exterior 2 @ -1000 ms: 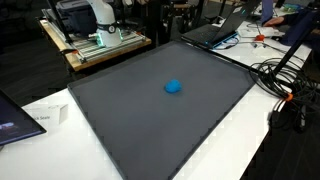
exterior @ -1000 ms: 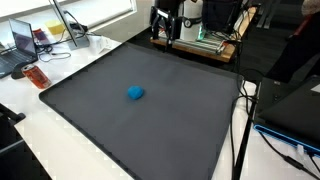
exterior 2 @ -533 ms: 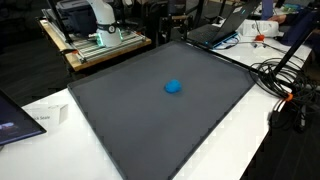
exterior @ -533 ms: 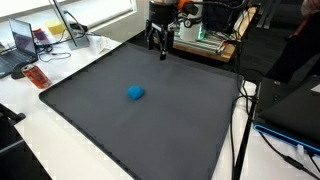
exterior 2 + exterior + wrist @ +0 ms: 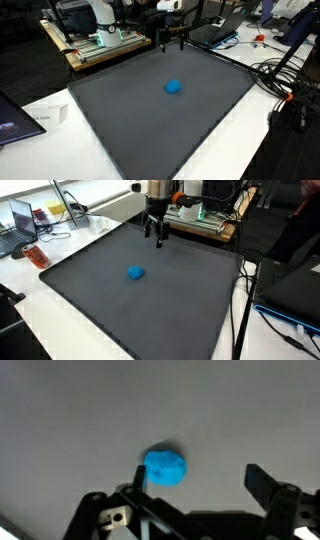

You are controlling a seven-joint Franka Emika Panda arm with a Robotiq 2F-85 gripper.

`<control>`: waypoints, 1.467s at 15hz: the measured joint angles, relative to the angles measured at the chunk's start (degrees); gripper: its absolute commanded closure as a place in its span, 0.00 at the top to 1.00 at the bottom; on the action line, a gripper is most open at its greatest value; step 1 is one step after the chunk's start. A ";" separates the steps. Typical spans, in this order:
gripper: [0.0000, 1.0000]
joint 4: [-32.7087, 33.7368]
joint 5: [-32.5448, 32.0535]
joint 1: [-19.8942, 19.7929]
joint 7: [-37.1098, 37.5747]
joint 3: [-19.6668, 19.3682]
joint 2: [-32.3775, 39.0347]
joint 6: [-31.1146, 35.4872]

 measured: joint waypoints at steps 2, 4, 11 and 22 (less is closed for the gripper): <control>1.00 -0.55 -1.20 0.41 -0.88 -0.78 0.99 2.13; 1.00 -1.36 -1.00 0.54 -3.12 -1.15 1.69 4.26; 1.00 -4.89 9.49 -0.83 -24.58 -1.85 1.76 8.57; 1.00 -2.56 36.39 -17.94 -71.90 10.34 1.76 3.11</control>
